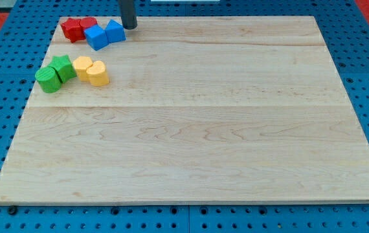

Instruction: Move your arm away from the blue triangle

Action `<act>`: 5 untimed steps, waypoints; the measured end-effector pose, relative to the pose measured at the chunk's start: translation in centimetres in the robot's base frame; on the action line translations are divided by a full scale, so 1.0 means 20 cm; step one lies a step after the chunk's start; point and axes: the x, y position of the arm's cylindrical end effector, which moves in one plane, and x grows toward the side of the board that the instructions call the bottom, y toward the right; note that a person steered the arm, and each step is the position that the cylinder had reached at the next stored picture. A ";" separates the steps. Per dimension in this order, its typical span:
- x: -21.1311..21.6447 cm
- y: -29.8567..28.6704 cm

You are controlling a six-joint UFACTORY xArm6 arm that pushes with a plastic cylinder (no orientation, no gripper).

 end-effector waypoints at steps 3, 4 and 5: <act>0.17 0.12; 0.30 0.23; 0.41 0.26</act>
